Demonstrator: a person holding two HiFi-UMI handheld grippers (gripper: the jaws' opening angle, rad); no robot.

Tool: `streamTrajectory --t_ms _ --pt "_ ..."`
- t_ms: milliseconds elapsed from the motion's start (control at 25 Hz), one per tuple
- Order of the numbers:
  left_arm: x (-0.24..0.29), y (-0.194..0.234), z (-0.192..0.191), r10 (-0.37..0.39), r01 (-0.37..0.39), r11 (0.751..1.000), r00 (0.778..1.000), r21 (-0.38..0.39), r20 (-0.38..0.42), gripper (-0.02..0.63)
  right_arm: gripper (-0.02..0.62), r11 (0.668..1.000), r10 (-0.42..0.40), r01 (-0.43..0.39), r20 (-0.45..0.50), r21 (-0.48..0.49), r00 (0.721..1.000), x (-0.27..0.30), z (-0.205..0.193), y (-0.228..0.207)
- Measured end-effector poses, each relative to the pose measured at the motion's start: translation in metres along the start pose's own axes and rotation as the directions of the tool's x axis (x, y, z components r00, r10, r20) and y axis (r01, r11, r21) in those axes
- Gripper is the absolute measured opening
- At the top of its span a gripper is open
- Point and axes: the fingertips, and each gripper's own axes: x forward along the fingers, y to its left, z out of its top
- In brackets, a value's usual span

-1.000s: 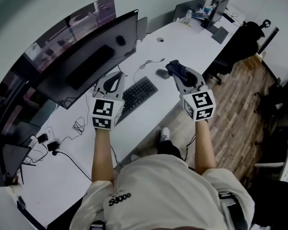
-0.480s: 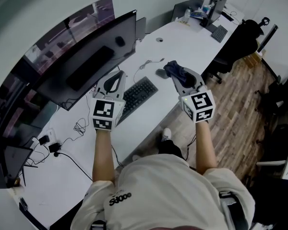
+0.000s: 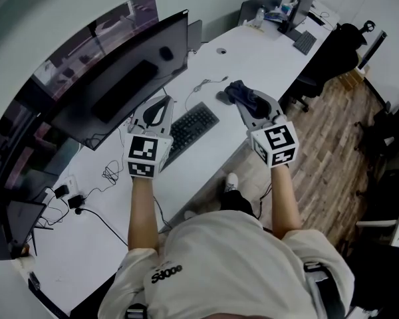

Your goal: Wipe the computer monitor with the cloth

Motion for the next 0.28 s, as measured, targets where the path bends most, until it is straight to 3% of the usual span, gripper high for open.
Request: streamTrajectory --t_ms 280 --pt "0.0046 -0.0007 -0.0013 0.000 0.000 1.000 1.000 0.004 -0.003 0.020 0.091 1.000 -0.001 0.001 -0.002 -0.004 1.000 0.0011 -0.0042 -0.0052"
